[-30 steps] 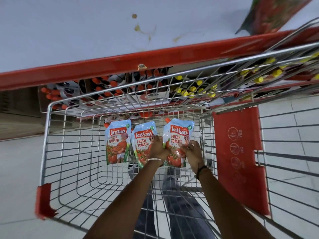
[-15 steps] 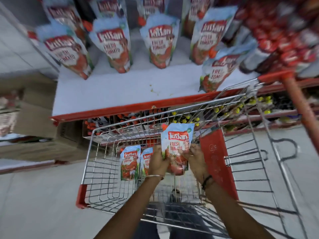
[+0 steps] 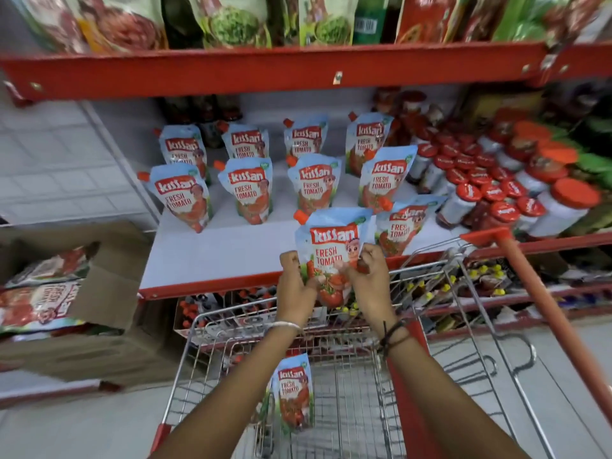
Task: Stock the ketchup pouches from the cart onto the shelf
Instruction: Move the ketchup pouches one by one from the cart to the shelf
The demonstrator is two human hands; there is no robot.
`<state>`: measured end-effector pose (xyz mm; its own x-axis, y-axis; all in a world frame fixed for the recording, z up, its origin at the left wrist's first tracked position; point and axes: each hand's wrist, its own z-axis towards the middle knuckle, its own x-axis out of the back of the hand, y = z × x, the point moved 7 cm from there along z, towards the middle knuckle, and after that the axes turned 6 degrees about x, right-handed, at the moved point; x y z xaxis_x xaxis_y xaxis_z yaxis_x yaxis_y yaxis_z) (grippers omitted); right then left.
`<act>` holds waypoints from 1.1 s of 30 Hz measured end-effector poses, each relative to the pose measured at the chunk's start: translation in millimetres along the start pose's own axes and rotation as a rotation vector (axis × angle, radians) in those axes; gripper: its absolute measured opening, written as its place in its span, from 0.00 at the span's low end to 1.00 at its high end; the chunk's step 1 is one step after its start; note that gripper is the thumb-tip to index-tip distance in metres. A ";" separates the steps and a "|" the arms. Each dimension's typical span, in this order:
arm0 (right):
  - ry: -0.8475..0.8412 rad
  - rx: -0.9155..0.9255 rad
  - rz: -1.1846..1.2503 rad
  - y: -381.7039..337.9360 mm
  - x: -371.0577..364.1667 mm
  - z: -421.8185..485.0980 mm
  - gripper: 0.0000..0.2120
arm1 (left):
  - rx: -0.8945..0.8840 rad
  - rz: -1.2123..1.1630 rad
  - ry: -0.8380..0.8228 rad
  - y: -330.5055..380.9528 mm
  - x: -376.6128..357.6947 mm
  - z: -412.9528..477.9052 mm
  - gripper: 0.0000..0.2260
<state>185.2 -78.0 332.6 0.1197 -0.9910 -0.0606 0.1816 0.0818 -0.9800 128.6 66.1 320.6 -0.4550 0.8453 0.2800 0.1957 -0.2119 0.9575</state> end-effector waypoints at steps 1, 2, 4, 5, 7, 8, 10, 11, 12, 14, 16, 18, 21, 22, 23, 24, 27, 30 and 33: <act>0.002 0.019 -0.008 -4.8 -3.6 11.3 0.17 | -0.020 0.014 0.011 10.8 1.1 8.9 0.20; 0.002 0.036 -0.010 -8.2 -7.1 21.7 0.17 | -0.032 0.032 0.018 19.1 1.7 18.0 0.20; 0.005 0.059 -0.028 -10.5 -12.2 40.2 0.16 | -0.049 0.051 0.023 28.7 0.2 37.1 0.20; 0.010 0.062 -0.031 -10.0 -13.9 48.3 0.16 | -0.051 0.059 0.027 31.2 -1.1 45.9 0.20; 0.026 0.053 -0.015 -4.4 -15.9 61.7 0.16 | -0.057 0.084 0.041 32.7 -5.5 61.2 0.20; 0.028 0.045 -0.010 -0.1 -16.6 67.2 0.16 | -0.059 0.095 0.047 32.3 -8.2 67.4 0.19; 0.020 0.036 -0.023 10.6 -17.7 75.6 0.16 | -0.066 0.112 0.051 28.6 -13.9 76.4 0.18; 0.011 0.029 -0.033 17.5 -18.1 78.8 0.17 | -0.065 0.125 0.054 25.0 -16.7 80.3 0.18; 0.006 0.017 -0.038 23.8 -17.8 79.8 0.16 | -0.064 0.137 0.058 21.3 -18.5 82.4 0.17; -0.008 0.002 -0.051 34.9 -17.3 80.3 0.13 | -0.054 0.153 0.057 11.5 -21.4 85.9 0.18; -0.015 -0.007 -0.070 42.6 -16.4 79.4 0.14 | -0.040 0.171 0.056 3.1 -23.4 87.6 0.18; -0.021 -0.019 -0.078 48.7 -14.5 78.1 0.15 | -0.035 0.191 0.048 -1.3 -24.6 86.2 0.17; -0.026 -0.024 -0.069 53.9 -12.2 76.7 0.16 | -0.042 0.200 0.031 -1.8 -26.3 83.9 0.17; -0.024 -0.025 -0.071 55.0 -11.2 76.1 0.16 | -0.045 0.198 0.029 -1.5 -26.2 83.7 0.17; -0.026 -0.027 -0.072 56.0 -10.6 75.4 0.16 | -0.046 0.197 0.028 -1.4 -25.8 83.5 0.18; -0.032 -0.029 -0.085 56.6 -10.3 75.1 0.16 | -0.048 0.194 0.027 -1.9 -25.6 83.6 0.18; -0.073 -0.034 -0.127 57.1 -12.4 75.2 0.16 | -0.054 0.194 0.024 -2.0 -23.5 81.4 0.20; -0.084 -0.052 -0.149 57.9 -13.5 73.3 0.15 | -0.049 0.164 0.004 -3.1 -23.3 80.1 0.18; -0.104 -0.093 -0.145 60.1 -15.9 65.8 0.19 | -0.041 0.130 -0.044 -2.2 -24.8 74.7 0.20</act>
<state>258.4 -50.3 287.1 0.2001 -0.9749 0.0980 0.1142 -0.0761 -0.9905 204.4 82.3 306.4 -0.3894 0.8300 0.3993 0.2146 -0.3398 0.9157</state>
